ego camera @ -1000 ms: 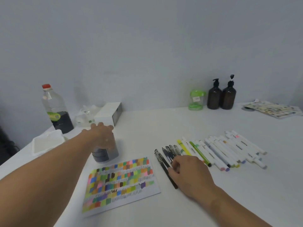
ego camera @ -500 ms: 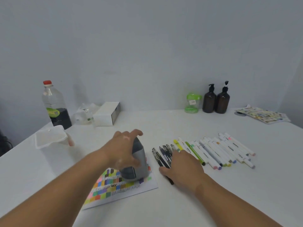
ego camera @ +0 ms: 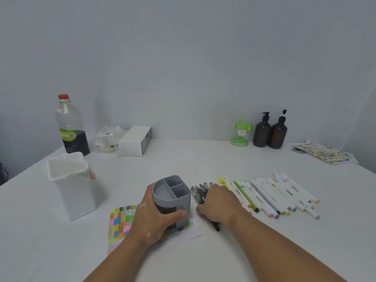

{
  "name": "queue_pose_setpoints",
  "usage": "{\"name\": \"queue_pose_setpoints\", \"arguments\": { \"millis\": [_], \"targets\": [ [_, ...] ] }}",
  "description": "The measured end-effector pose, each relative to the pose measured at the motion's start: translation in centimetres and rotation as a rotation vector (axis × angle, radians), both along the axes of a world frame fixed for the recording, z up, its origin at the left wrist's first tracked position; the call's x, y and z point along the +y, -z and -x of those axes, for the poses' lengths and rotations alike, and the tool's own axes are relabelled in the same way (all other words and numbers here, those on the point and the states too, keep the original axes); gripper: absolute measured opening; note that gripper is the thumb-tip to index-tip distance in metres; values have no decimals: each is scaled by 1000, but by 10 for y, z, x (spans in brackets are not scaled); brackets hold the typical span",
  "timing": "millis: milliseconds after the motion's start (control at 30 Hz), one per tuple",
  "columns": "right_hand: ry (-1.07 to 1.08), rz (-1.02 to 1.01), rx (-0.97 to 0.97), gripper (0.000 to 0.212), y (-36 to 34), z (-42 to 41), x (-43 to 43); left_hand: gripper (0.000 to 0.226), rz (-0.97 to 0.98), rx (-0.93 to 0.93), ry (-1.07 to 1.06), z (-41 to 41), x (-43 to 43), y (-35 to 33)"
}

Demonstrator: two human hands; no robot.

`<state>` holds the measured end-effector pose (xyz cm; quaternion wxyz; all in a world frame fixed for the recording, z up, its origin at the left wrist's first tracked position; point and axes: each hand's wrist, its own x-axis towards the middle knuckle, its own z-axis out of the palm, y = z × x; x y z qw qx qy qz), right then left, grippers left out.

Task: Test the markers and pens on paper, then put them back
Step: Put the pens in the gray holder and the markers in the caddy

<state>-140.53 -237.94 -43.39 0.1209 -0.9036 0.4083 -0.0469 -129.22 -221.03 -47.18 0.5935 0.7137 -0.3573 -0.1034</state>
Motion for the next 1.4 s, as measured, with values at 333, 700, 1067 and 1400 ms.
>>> {"name": "queue_pose_setpoints", "arguments": {
  "millis": [333, 700, 1067, 1400],
  "targets": [
    [-44, 13, 136, 10, -3, -14, 14, 92, -16, -22, -14, -1, 1, 2],
    [-4, -1001, -967, 23, -100, 0, 8, 91, -28, -26, -21, -1, 0, 4],
    [14, -616, -977, 30, -103, -44, 33, 97, -40, -45, -20, 0, -1, 4],
    [-73, -290, -677, 26, -75, -43, 37, 92, -12, -42, -19, -2, -2, 7]
  ]
}}
